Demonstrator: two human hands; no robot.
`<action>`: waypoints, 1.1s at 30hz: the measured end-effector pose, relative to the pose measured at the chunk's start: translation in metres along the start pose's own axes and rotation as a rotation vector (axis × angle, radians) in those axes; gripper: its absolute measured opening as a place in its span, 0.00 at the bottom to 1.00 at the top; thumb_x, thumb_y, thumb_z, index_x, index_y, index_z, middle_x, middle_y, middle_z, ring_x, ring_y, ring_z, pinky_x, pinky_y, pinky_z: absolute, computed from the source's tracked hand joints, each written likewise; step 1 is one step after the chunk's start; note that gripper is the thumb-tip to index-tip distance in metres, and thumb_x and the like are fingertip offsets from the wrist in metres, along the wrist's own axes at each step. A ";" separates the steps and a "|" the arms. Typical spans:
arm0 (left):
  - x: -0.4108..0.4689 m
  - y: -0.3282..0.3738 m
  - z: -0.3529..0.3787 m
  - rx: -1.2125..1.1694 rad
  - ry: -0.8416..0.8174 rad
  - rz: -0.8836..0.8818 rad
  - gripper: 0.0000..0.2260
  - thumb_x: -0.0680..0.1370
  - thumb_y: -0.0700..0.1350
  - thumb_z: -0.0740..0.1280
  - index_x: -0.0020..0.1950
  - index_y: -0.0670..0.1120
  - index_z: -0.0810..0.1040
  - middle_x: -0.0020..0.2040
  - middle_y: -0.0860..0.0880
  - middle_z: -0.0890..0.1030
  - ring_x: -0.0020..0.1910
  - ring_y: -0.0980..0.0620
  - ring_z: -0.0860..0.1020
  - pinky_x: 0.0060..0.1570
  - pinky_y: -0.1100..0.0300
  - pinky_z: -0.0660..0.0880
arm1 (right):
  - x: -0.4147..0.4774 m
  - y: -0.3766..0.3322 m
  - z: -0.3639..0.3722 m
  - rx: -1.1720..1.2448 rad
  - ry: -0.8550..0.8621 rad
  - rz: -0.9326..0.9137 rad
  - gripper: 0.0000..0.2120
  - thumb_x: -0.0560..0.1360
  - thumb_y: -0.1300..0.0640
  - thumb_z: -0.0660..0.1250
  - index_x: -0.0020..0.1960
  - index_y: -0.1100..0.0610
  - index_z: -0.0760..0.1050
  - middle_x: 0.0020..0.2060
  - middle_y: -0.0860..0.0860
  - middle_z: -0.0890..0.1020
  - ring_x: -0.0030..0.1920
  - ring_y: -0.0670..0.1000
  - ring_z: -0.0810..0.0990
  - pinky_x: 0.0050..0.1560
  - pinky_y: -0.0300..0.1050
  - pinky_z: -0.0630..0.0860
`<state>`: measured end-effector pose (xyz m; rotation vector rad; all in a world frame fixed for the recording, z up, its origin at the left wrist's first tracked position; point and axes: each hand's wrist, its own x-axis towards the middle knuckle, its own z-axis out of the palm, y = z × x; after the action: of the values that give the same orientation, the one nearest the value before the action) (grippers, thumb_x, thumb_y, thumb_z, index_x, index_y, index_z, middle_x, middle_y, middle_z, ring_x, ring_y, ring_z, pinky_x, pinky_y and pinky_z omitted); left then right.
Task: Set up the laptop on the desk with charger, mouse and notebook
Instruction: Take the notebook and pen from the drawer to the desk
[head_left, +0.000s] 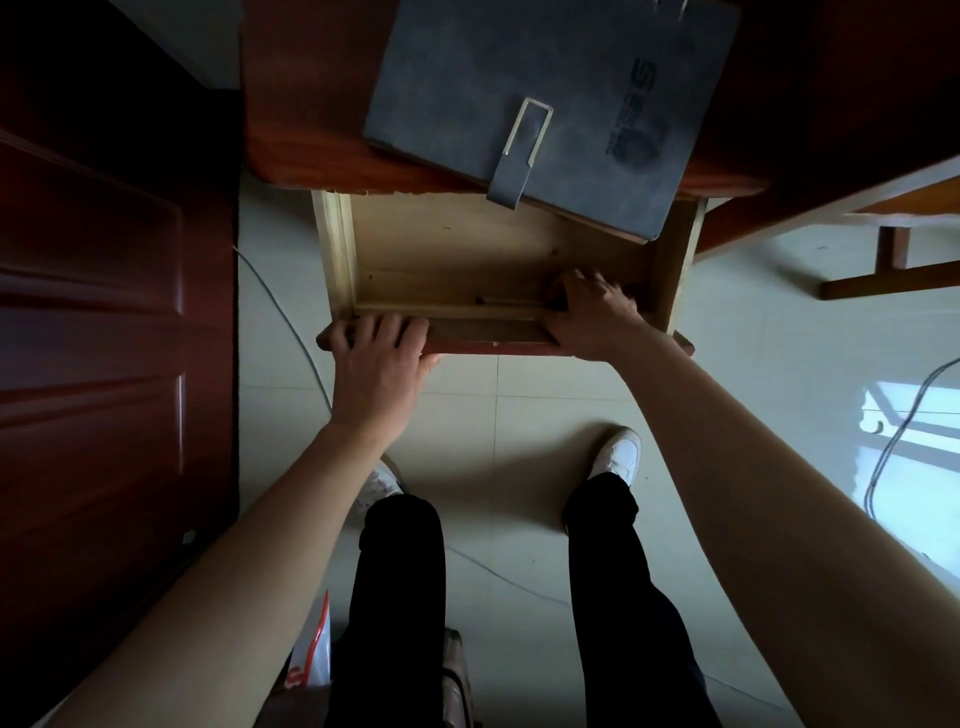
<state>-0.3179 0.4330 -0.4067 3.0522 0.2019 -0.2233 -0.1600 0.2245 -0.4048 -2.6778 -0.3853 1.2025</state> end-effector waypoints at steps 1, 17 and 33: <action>-0.001 0.000 -0.001 -0.003 0.009 0.000 0.16 0.78 0.55 0.64 0.56 0.44 0.77 0.49 0.44 0.79 0.50 0.39 0.75 0.54 0.42 0.67 | 0.000 0.000 -0.002 0.010 -0.002 -0.007 0.19 0.79 0.48 0.63 0.68 0.52 0.71 0.67 0.57 0.72 0.65 0.63 0.72 0.66 0.60 0.71; 0.003 -0.001 -0.021 0.033 -0.039 -0.011 0.19 0.79 0.59 0.59 0.55 0.45 0.77 0.48 0.45 0.80 0.49 0.41 0.76 0.52 0.44 0.67 | -0.051 0.003 -0.016 -0.033 0.317 -0.113 0.09 0.81 0.58 0.58 0.56 0.61 0.73 0.52 0.59 0.76 0.53 0.61 0.75 0.52 0.55 0.73; 0.009 -0.006 -0.038 -0.001 0.050 -0.014 0.22 0.81 0.62 0.57 0.56 0.44 0.78 0.48 0.44 0.81 0.48 0.40 0.76 0.52 0.45 0.67 | -0.094 -0.008 0.098 1.233 0.077 0.525 0.14 0.73 0.47 0.52 0.32 0.51 0.67 0.24 0.48 0.69 0.30 0.54 0.65 0.32 0.46 0.61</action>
<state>-0.3049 0.4432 -0.3709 3.0584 0.2263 -0.1484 -0.2956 0.2093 -0.4004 -1.6982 0.8545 0.9237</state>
